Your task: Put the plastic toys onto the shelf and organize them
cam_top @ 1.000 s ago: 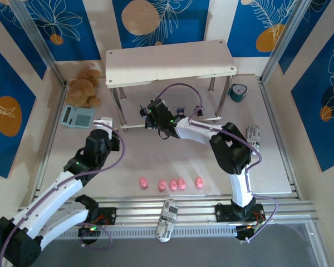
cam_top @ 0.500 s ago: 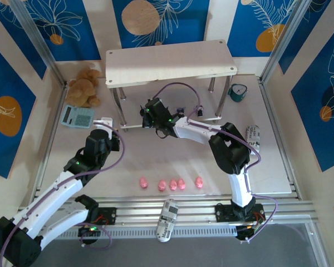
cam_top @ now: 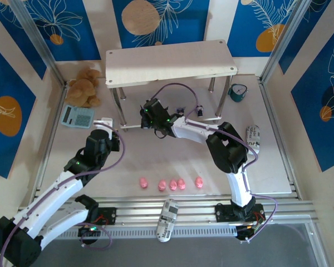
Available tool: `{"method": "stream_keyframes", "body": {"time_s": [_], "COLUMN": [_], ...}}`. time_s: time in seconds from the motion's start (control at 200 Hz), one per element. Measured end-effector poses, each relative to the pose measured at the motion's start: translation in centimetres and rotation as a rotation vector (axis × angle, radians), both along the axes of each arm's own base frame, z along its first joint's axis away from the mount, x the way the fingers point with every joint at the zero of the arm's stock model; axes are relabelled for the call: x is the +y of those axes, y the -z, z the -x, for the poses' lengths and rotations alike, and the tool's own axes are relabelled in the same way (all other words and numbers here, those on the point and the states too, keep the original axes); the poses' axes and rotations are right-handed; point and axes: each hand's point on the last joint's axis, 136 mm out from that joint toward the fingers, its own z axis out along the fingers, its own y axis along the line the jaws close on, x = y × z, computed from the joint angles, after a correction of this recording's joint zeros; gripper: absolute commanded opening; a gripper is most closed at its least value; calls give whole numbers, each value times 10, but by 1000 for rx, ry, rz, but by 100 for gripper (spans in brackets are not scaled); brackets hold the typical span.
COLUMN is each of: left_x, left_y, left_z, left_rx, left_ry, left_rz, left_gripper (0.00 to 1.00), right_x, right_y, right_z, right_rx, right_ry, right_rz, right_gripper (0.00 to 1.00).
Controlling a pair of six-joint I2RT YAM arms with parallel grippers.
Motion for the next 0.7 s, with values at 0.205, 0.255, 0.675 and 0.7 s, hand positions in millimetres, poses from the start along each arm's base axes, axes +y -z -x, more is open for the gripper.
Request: {"method": "stream_keyframes", "body": {"time_s": [0.205, 0.255, 0.675, 0.7], "left_x": [0, 0, 0, 0], "left_y": [1, 1, 1, 1], "left_z": [0, 0, 0, 0], "left_rx": [1, 1, 1, 1], "left_ry": [-1, -1, -1, -1], "left_rz": [-1, -1, -1, -1], "left_gripper": [23, 23, 23, 23], "right_x": [7, 8, 9, 10], "right_y": [-8, -8, 2, 1], "right_z": [-3, -3, -2, -2], "right_rx": [-14, -13, 7, 7], "right_ry": [-6, -8, -10, -11], "right_rz": [-17, -17, -4, -5], "right_gripper": [0, 0, 0, 0]}}
